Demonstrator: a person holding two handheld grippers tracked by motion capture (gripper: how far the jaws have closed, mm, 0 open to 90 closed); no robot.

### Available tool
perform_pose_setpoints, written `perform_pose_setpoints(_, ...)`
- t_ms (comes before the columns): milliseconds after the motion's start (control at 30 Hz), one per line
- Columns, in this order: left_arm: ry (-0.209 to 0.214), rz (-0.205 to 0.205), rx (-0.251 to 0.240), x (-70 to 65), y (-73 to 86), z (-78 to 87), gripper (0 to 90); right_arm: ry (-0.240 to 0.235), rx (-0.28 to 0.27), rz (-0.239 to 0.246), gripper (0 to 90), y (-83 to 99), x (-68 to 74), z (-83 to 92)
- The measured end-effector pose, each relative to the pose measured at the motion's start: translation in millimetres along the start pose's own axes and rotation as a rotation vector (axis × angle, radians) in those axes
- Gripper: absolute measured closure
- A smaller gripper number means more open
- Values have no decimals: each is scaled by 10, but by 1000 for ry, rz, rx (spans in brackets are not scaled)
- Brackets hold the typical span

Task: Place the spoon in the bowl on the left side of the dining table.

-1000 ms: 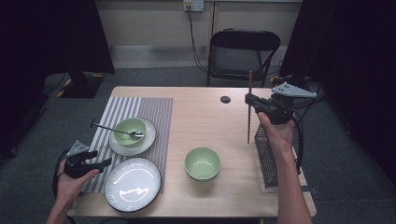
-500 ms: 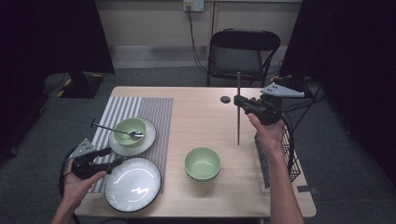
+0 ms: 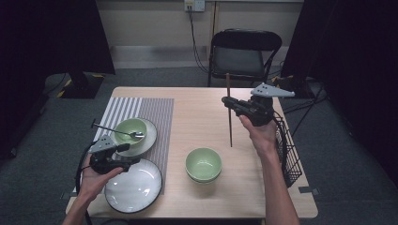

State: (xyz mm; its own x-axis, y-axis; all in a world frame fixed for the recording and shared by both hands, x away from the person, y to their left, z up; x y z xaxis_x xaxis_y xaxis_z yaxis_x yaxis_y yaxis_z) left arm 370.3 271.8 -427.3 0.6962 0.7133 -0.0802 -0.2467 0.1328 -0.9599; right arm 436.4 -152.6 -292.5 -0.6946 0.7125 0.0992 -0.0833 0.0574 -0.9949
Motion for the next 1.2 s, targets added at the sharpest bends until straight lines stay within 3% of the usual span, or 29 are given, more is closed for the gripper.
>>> perform_pose_setpoints(267,31,7,-45,-64,-158,-178,300,-42,-6,-5,858,7,128,-99)
perform_pose_setpoints(300,57,7,-48,-90,-202,-215,299,-52,-6,-6,858,4,157,-121)
perform_pose_setpoints(367,66,9,-50,-112,-225,-230,298,-65,-4,-9,858,-1,186,-149)
perform_pose_setpoints(433,71,-14,-54,-156,-295,-274,294,-77,-4,-8,858,-10,219,-179)
perform_pose_setpoints(667,76,-10,-63,-212,-413,-378,330,-108,-15,-8,858,-50,320,-262)
perform_pose_setpoints(833,102,-10,-77,-244,-474,-448,333,-126,-29,-9,858,-32,386,-310)
perform_pose_setpoints(1000,103,-43,-105,-316,-541,-521,335,-148,-19,-15,858,14,456,-390)
perform_pose_setpoints(1200,152,-61,-128,-419,-681,-612,335,-175,-25,-8,858,-56,554,-470)
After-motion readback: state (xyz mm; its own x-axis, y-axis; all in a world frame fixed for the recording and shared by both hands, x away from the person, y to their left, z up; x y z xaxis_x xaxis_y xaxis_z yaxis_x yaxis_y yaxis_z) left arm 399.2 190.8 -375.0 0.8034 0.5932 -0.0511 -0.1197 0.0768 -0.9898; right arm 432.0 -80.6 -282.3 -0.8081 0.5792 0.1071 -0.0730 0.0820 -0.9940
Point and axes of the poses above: each handheld gripper's, and its own axes: z roughly backward along the jaws, y roughly out of its underside, x roughly to its left, the point moved 2 cm from there along -z, roughly forward along the jaws, and after that the axes turned 15 degrees about -x, right-handed, at the moved point
